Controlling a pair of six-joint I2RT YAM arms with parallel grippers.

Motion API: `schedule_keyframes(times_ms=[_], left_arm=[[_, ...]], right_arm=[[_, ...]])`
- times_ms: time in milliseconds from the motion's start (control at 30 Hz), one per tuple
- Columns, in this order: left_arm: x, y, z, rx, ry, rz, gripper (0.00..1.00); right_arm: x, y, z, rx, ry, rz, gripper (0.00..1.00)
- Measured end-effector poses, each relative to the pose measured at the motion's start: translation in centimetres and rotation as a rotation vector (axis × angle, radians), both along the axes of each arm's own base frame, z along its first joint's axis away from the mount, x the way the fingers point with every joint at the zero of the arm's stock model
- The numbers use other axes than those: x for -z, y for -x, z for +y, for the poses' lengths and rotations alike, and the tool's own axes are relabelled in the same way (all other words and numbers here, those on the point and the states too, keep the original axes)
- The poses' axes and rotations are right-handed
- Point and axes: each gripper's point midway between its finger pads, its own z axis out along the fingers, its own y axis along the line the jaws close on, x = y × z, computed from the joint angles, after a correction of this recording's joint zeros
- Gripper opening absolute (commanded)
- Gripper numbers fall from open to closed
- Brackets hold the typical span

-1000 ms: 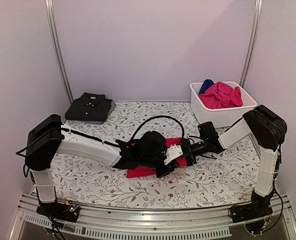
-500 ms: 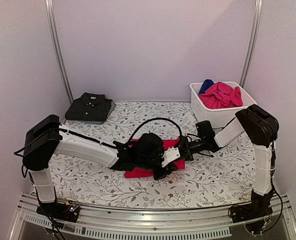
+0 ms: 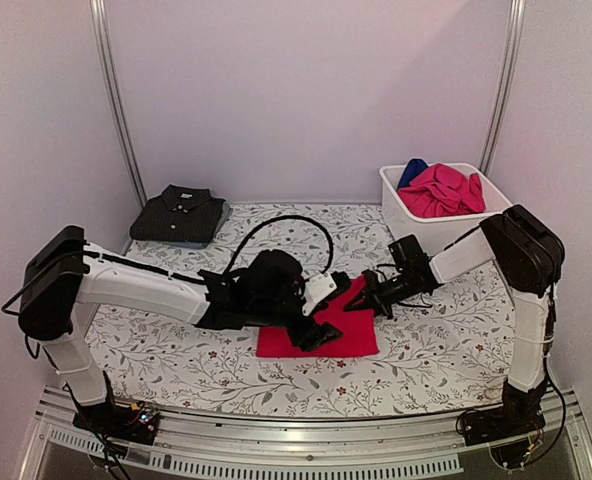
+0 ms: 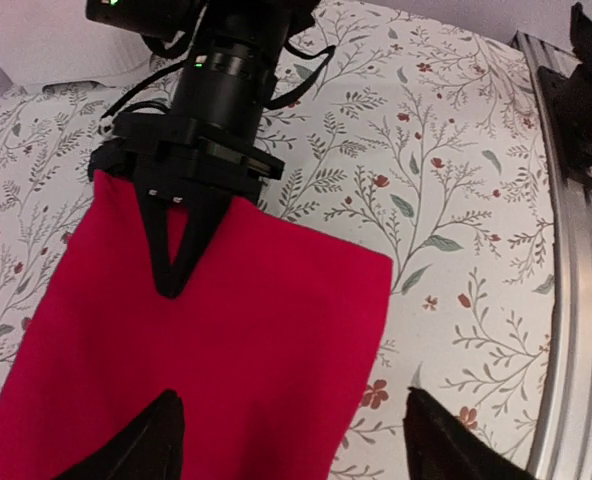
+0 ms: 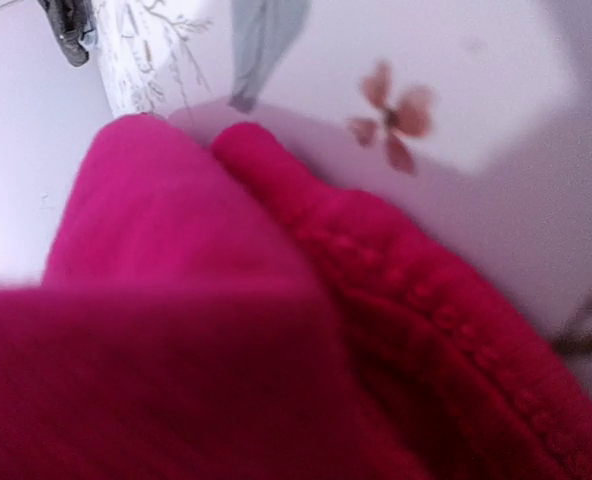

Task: Fold and stack the mixed laundry pile
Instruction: Turn over the square-folded T-shirt at the center of the board.

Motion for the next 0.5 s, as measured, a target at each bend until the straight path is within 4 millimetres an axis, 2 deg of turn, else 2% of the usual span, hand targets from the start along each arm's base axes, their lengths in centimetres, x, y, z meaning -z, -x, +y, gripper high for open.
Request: schedule_keyframes(times_ms=[167,267,400,500], left_arm=[[-3.1,-4.6,4.8,-0.189,0.092,0.056,1.00],[-3.7,-6.8,7.1,-0.284,0.119,0.076,1.00],[-3.1,-7.3,8.0,-0.321,0.111,0.096,1.00],[-2.7,-7.3,8.3,-0.331,0.103,0.105,1.00]], right_arm=[[-0.3,0.4,-2.2,-0.021,0.129,-0.033,0.00],[-1.0,0.5,-4.6,-0.022,0.225,-0.056,0.00],[-3.1,0.3,-8.3,-0.004,0.353,-0.089,0.00],[-6.0,-0.2,-12.6,0.030,0.487,-0.148,0.00]])
